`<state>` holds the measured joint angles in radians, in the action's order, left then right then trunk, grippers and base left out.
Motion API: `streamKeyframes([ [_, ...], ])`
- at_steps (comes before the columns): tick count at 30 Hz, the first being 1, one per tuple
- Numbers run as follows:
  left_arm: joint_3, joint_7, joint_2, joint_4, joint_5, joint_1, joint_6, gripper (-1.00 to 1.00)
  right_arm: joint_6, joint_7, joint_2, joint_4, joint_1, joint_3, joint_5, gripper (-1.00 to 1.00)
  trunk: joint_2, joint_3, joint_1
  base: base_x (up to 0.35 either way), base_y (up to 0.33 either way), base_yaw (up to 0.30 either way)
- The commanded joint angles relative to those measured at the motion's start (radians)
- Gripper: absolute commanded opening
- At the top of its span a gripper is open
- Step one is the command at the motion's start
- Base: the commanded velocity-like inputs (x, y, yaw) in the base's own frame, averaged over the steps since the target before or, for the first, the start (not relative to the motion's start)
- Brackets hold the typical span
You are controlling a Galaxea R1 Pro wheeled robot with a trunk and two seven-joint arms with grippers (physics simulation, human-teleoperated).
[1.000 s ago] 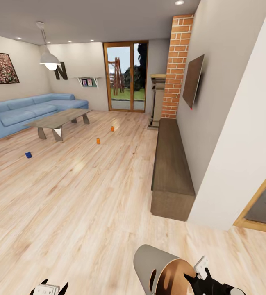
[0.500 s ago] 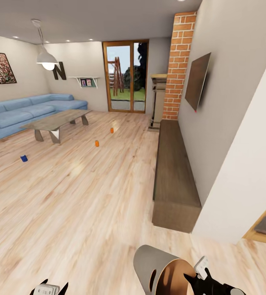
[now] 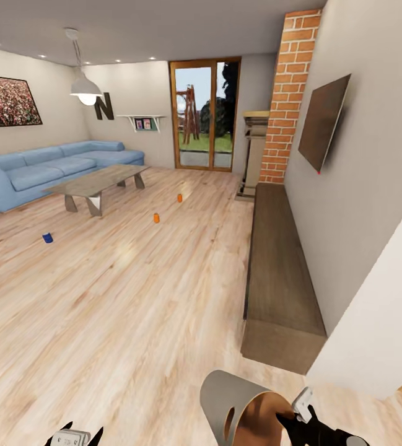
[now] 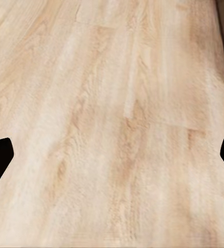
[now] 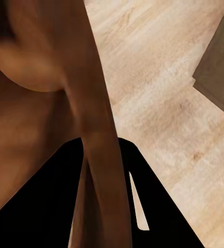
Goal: Put the three can of soda from the living room inside the tash can in the kitchen.
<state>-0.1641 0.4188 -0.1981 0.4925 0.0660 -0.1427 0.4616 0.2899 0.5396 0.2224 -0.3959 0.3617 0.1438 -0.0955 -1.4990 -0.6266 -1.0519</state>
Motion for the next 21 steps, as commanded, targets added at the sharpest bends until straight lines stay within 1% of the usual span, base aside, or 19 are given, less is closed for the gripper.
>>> streamKeyframes([
  [1, 0.0, 0.0, 0.0, 0.0, 0.0, 0.0, 0.0, 1.0, 0.002, 0.0, -0.001, -0.002, 0.0, -0.003, 0.006, -1.0, 0.0, 0.0, 0.0, 0.116, 0.0, 0.221],
  [7, 0.0, 0.0, 0.0, 0.0, 0.0, 0.0, 0.0, 1.0, 0.002, 0.0, -0.003, -0.001, 0.0, -0.003, 0.006, -1.0, 0.0, -0.003, 0.0, 0.088, 0.003, 0.224],
  [9, 0.0, 0.0, 0.0, 0.0, -0.001, 0.0, 0.0, 1.0, 0.002, 0.0, -0.003, -0.001, 0.0, -0.003, 0.007, -1.0, 0.0, -0.004, 0.0, 0.076, 0.112, 0.226],
  [15, 0.0, 0.0, 0.0, 0.0, -0.001, -0.001, 0.0, 1.0, 0.002, -0.006, -0.003, -0.001, 0.0, -0.003, 0.007, -1.0, 0.0, -0.006, 0.0, 0.115, 0.196, 0.209],
  [21, -0.001, 0.0, 0.0, 0.0, -0.001, 0.0, -0.001, 1.0, 0.002, -0.006, -0.003, -0.005, 0.0, -0.003, 0.007, -1.0, 0.0, -0.007, 0.0, 0.155, 0.236, 0.074],
])
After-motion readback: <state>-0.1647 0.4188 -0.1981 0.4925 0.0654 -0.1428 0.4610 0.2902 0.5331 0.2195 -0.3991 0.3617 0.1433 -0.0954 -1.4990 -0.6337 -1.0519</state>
